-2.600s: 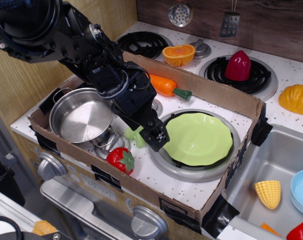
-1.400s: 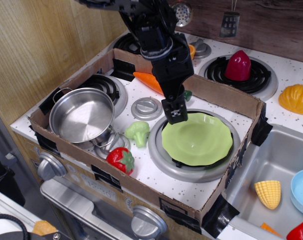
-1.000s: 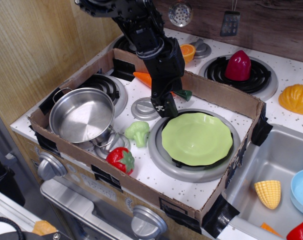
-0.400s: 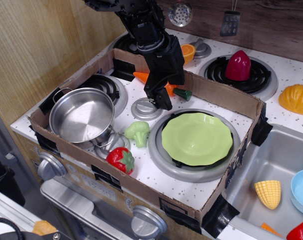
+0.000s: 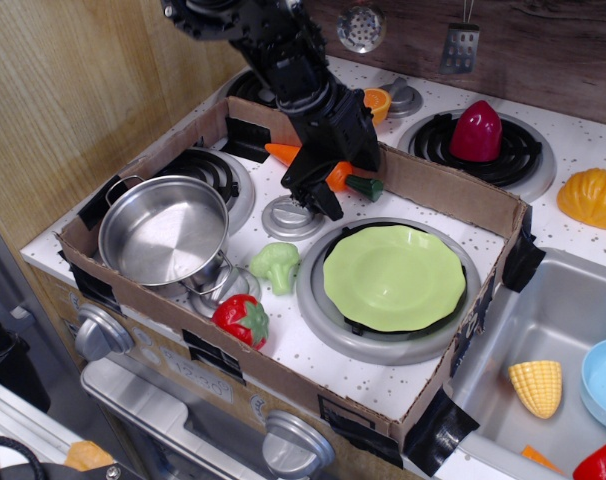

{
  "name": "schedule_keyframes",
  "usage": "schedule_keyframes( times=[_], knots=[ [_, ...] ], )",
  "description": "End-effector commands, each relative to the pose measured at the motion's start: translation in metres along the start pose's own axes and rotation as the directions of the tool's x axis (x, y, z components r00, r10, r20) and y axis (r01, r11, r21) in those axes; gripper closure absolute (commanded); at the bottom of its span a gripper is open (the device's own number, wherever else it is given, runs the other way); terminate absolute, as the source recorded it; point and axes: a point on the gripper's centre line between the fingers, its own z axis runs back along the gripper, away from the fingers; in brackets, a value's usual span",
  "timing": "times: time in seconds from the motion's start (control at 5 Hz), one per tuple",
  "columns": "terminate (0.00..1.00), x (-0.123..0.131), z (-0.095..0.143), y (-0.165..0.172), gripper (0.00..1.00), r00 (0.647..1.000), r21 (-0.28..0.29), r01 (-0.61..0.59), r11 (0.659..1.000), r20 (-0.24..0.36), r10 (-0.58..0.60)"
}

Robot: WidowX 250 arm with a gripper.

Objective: Put carrot on plate

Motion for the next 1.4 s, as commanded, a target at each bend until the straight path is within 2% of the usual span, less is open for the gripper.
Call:
schedule_keyframes(
  times=[0.0,0.2,0.4,0.6,0.8,1.2],
  knots=[
    [0.00,0.007,-0.011,0.009,0.00,0.994,0.012,0.088,0.996,0.066,-0.089],
    [0.00,0.011,-0.022,0.001,1.00,0.995,0.003,0.051,0.999,0.091,-0.051],
    [0.00,0.016,-0.031,0.006,1.00,0.996,0.000,0.045,0.999,0.076,-0.045],
    [0.00,0.017,-0.023,0.010,1.00,0.998,0.012,0.050,0.999,0.034,-0.050],
    [0.00,0.021,0.006,0.009,1.00,0.997,0.031,0.013,0.999,-0.075,-0.011],
    [0.00,0.038,0.046,-0.007,1.00,0.973,0.077,-0.080,0.994,-0.213,0.095]
  ],
)
